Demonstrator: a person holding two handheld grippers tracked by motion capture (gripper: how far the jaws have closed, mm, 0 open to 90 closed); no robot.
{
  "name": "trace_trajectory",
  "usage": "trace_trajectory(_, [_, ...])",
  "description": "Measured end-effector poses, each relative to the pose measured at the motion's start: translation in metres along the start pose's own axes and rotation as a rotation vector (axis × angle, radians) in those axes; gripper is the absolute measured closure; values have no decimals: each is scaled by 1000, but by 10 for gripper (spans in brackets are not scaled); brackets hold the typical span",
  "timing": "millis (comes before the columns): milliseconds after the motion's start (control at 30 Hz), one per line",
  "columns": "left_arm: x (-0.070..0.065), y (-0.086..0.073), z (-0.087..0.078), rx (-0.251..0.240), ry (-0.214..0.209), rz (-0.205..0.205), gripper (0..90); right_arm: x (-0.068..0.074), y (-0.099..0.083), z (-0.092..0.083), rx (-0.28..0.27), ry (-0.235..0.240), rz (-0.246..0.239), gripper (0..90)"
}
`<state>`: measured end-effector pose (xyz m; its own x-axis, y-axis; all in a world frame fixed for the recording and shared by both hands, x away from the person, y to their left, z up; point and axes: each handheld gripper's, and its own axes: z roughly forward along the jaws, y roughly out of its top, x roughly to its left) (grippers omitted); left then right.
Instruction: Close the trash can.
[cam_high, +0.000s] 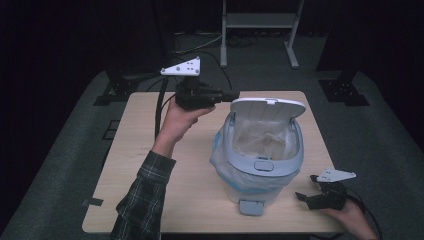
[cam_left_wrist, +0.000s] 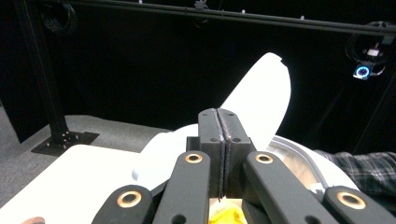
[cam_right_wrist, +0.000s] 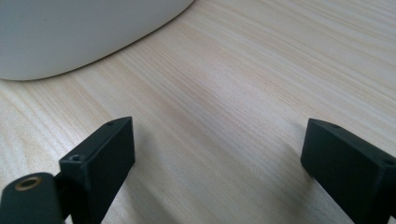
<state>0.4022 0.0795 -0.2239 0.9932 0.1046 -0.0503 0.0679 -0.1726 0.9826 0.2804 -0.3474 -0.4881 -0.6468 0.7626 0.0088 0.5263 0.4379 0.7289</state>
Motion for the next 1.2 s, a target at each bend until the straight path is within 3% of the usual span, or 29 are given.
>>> trace_trajectory(500, [-21, -8, 0, 48, -38, 12, 897, 0, 0, 0, 0, 0, 1, 88])
trace_trajectory(1200, [-47, -13, 25, 155, -94, 27, 896, 0, 0, 0, 0, 0, 1, 88])
